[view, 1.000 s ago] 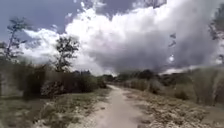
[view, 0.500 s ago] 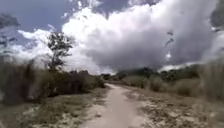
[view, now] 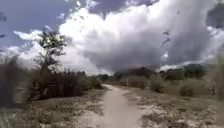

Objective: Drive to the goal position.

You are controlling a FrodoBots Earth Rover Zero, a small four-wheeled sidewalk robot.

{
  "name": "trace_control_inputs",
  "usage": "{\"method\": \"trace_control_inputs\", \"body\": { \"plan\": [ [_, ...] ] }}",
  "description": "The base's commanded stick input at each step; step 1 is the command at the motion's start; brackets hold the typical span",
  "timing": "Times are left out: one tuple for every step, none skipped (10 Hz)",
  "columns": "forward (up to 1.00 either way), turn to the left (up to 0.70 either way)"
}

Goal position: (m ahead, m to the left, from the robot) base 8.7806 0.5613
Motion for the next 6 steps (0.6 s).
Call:
{"method": "trace_control_inputs", "body": {
  "plan": [
    [0.85, 0.0],
    [0.85, 0.0],
    [0.85, 0.0],
    [0.85, 0.0],
    [0.85, 0.0],
    [0.85, 0.0]
  ]
}}
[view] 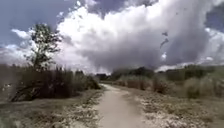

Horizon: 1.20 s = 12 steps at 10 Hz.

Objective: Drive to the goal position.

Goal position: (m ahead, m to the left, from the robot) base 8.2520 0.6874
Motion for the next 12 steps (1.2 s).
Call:
{"method": "trace_control_inputs", "body": {
  "plan": [
    [0.85, 0.0],
    [0.85, 0.0],
    [0.85, 0.0],
    [0.85, 0.0],
    [0.85, 0.0],
    [0.85, 0.0],
    [0.85, 0.0],
    [0.85, 0.0],
    [0.85, 0.0],
    [0.85, 0.0],
    [0.85, 0.0],
    [0.85, 0.0]
  ]
}}
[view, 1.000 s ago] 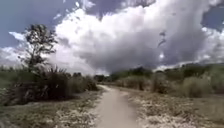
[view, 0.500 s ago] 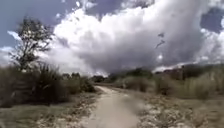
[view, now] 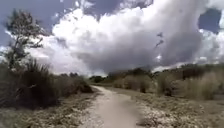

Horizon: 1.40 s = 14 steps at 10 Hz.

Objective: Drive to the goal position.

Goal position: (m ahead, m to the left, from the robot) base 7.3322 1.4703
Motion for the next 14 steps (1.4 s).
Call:
{"method": "trace_control_inputs", "body": {
  "plan": [
    [0.85, 0.0],
    [0.85, 0.0],
    [0.85, 0.0],
    [0.85, 0.0],
    [0.85, 0.0],
    [0.85, 0.0],
    [0.85, 0.0],
    [0.85, 0.0],
    [0.85, 0.0],
    [0.85, 0.0],
    [0.85, 0.0],
    [0.85, 0.0],
    [0.85, 0.0],
    [0.85, 0.0]
  ]
}}
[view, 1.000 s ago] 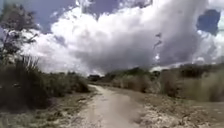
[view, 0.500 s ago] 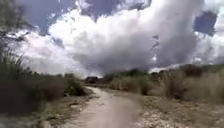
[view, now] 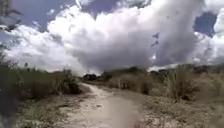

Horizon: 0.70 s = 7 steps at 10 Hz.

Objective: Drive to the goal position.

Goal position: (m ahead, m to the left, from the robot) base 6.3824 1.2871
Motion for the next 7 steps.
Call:
{"method": "trace_control_inputs", "body": {
  "plan": [
    [0.85, 0.14],
    [0.85, 0.34],
    [0.85, 0.17],
    [0.85, 0.0],
    [0.85, 0.0],
    [0.85, 0.0],
    [0.85, 0.0]
  ]
}}
